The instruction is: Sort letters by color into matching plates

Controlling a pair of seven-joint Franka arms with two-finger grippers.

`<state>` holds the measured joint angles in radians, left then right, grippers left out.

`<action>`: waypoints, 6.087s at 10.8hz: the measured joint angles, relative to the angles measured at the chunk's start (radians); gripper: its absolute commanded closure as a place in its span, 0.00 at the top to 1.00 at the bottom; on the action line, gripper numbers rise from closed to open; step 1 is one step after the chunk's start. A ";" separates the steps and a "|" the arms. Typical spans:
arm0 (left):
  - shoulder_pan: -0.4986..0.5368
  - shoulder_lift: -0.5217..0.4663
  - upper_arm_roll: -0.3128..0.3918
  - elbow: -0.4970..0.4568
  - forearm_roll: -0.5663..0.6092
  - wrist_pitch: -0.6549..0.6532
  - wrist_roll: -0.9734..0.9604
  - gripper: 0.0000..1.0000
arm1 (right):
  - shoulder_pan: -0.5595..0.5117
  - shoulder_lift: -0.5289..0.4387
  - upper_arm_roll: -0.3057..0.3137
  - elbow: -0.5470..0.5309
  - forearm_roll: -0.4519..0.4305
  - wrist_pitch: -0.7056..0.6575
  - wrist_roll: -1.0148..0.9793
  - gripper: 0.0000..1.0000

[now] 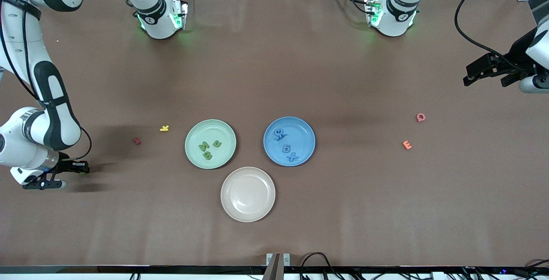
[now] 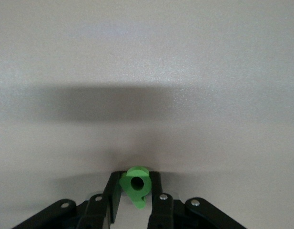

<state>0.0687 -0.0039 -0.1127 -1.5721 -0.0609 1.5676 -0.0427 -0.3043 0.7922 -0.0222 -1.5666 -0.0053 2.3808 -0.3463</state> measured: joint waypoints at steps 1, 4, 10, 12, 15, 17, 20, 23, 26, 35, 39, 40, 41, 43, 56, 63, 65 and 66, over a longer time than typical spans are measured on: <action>0.001 0.004 0.000 0.000 0.000 0.012 0.000 1.00 | 0.000 0.000 0.000 0.000 0.000 0.000 0.000 0.22; 0.002 0.006 0.000 0.001 0.000 0.028 0.000 1.00 | 0.000 -0.002 -0.002 0.000 -0.003 0.002 0.000 0.20; 0.000 0.006 -0.005 0.001 0.000 0.067 0.002 1.00 | 0.032 -0.064 0.000 0.000 -0.002 -0.077 0.085 0.19; -0.001 0.006 -0.006 0.000 0.000 0.082 0.002 1.00 | 0.072 -0.103 0.001 0.000 -0.002 -0.154 0.189 0.19; -0.001 0.007 -0.006 -0.001 0.000 0.089 0.002 1.00 | 0.145 -0.144 0.007 0.000 0.004 -0.240 0.318 0.19; -0.001 0.007 -0.006 -0.001 0.000 0.090 0.002 1.00 | 0.186 -0.156 0.022 -0.001 0.041 -0.259 0.378 0.19; -0.001 0.008 -0.006 -0.002 0.000 0.090 0.002 1.00 | 0.266 -0.161 0.042 -0.003 0.054 -0.268 0.501 0.19; 0.000 0.010 -0.006 -0.002 0.000 0.091 0.002 1.00 | 0.394 -0.161 0.048 -0.012 0.058 -0.272 0.610 0.19; 0.000 0.011 -0.006 -0.002 0.000 0.096 0.002 1.00 | 0.515 -0.161 0.050 -0.019 0.072 -0.272 0.623 0.20; 0.000 0.011 -0.006 -0.002 0.000 0.097 0.002 1.00 | 0.658 -0.165 0.021 -0.024 0.075 -0.313 0.578 1.00; 0.000 0.013 -0.006 -0.005 0.000 0.097 0.002 1.00 | 0.607 -0.226 -0.079 -0.007 0.074 -0.385 0.427 1.00; 0.000 0.013 -0.006 -0.006 0.000 0.097 0.002 1.00 | 0.570 -0.237 -0.094 -0.004 0.074 -0.387 0.377 1.00; 0.000 0.013 -0.006 -0.006 0.000 0.097 0.002 1.00 | 0.527 -0.242 -0.101 0.004 0.074 -0.387 0.329 1.00; 0.000 0.012 -0.006 -0.006 0.000 0.097 0.002 1.00 | 0.450 -0.243 -0.120 0.019 0.073 -0.387 0.236 1.00; 0.000 0.012 -0.007 -0.006 0.000 0.098 0.002 1.00 | 0.252 -0.586 -0.159 0.061 0.041 -0.741 0.113 1.00; 0.000 0.012 -0.006 -0.007 0.000 0.098 0.002 1.00 | 0.263 -0.794 -0.136 0.121 0.036 -0.992 0.144 1.00; 0.000 0.012 -0.006 -0.007 0.000 0.098 0.002 1.00 | 0.295 -0.794 -0.134 0.105 0.035 -0.968 0.193 1.00; 0.000 0.012 -0.006 -0.007 0.000 0.098 0.002 1.00 | 0.306 -0.793 -0.133 0.081 0.035 -0.934 0.205 1.00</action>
<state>0.0689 0.0085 -0.1191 -1.5790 -0.0609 1.6660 -0.0411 0.0014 -0.0010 -0.1556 -1.4854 0.0301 1.4472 -0.1416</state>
